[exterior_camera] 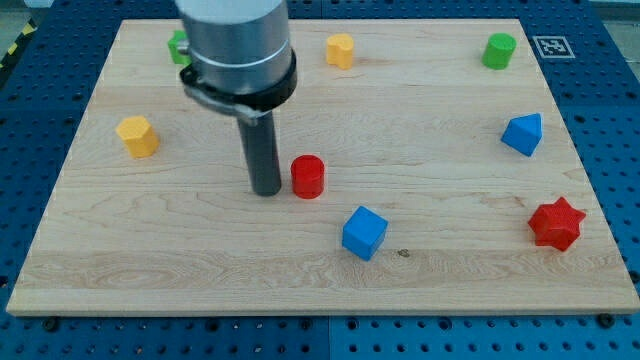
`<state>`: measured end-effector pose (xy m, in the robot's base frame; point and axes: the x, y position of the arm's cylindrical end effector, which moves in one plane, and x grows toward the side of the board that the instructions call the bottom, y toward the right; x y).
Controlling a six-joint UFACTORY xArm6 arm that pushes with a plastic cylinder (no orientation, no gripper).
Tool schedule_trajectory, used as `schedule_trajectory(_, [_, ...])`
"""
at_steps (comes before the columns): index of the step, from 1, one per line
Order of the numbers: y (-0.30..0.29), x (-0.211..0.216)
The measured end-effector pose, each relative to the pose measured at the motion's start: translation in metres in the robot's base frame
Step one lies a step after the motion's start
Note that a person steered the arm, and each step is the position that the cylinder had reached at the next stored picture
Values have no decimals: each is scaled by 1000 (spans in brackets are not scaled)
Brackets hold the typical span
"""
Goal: Move the red circle to the right side of the board
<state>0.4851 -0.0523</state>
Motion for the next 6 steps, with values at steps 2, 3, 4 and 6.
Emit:
schedule_trajectory(2, [153, -2])
schedule_trajectory(3, [144, -2])
schedule_trajectory(4, [115, -10])
schedule_trajectory(6, [130, -25])
